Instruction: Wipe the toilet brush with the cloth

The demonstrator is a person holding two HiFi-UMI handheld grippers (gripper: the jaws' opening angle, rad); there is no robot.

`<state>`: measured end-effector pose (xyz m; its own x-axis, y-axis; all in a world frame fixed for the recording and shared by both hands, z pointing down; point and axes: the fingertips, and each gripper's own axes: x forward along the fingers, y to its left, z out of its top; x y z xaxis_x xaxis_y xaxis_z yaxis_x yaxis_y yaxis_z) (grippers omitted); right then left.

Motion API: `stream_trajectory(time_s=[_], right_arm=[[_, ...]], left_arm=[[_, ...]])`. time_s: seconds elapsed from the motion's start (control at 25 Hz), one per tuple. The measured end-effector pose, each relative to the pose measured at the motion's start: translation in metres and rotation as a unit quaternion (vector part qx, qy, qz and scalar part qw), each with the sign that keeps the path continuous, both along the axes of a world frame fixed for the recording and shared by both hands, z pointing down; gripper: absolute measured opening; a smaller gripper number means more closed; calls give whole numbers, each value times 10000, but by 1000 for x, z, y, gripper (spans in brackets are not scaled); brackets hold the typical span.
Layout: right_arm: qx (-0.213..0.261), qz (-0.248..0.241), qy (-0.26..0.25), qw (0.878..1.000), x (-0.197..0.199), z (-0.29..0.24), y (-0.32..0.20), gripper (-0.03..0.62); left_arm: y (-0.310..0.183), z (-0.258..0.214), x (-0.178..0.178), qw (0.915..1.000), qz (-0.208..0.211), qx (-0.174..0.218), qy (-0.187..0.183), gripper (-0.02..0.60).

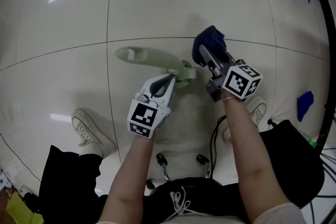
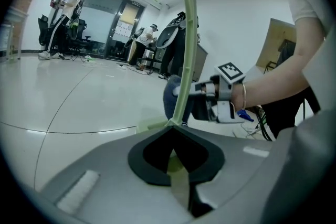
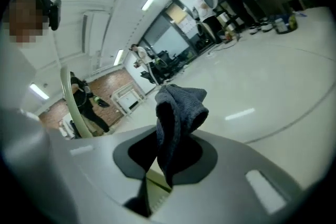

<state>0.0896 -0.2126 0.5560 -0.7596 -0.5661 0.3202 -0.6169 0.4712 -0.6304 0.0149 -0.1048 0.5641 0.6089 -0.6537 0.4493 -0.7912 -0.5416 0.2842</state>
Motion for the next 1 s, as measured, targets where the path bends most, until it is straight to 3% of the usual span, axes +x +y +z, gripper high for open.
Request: stream_trajectory(time_s=[0.08, 0.2, 0.32, 0.44, 0.64, 1.0], right_arm=[[200, -638, -287, 9974, -35, -23, -11, 63], [206, -1717, -112, 9849, -85, -33, -13, 63], [-111, -2866, 4, 9580, -123, -25, 3, 63], [-442, -3632, -24, 9307, -143, -9, 20, 63], [-693, -4102, 201, 9091, -137, 33, 31, 63], [-1459, -3988, -208, 9051, -92, 66, 32, 63]], left_arm=[[1, 0, 1, 10000, -17, 55, 2, 6], [3, -1, 2, 9999, -33, 108, -44, 6], [6, -1, 2, 9999, -114, 99, 32, 6], [8, -1, 1, 9997, -204, 120, 64, 6], [9, -2, 2, 9991, -326, 248, 66, 6], [5, -2, -2, 9979, -528, 359, 45, 6]])
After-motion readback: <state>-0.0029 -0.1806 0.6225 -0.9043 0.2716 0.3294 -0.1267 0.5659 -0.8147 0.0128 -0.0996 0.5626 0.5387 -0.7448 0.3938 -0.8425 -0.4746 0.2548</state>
